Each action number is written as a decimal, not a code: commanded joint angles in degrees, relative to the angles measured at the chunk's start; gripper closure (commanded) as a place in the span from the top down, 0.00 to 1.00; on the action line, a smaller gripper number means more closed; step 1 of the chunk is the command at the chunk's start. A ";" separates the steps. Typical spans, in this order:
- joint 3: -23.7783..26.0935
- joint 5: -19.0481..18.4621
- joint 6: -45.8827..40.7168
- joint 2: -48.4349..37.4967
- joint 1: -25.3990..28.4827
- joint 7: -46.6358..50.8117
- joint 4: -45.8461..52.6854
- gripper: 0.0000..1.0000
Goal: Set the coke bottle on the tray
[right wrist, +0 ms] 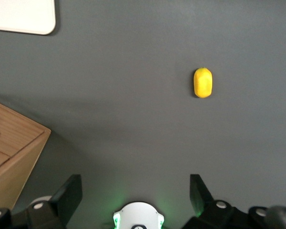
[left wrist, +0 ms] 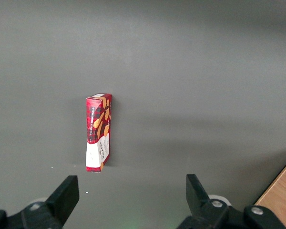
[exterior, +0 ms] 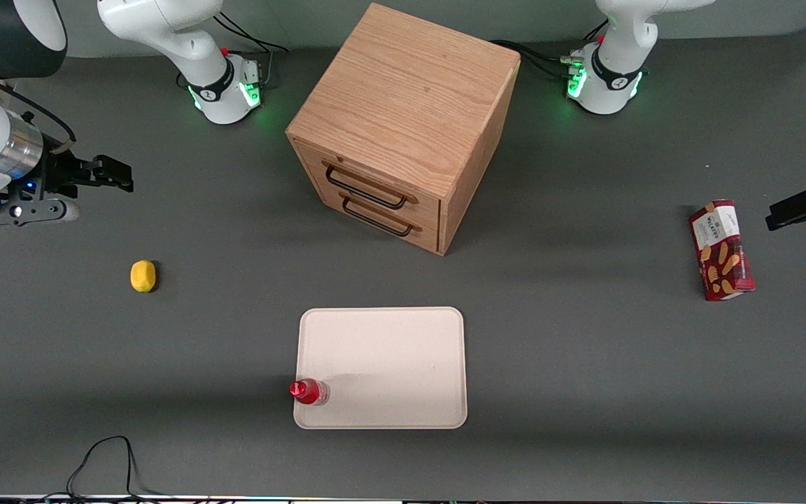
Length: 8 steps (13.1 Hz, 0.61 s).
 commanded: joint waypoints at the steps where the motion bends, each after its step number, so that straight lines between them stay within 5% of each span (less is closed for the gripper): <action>1: 5.71 -0.40 -2.63 -0.37 -5.79 -1.14 2.23 1.00; 8: 6.00 0.48 -3.34 -0.46 -5.82 -0.43 3.03 1.00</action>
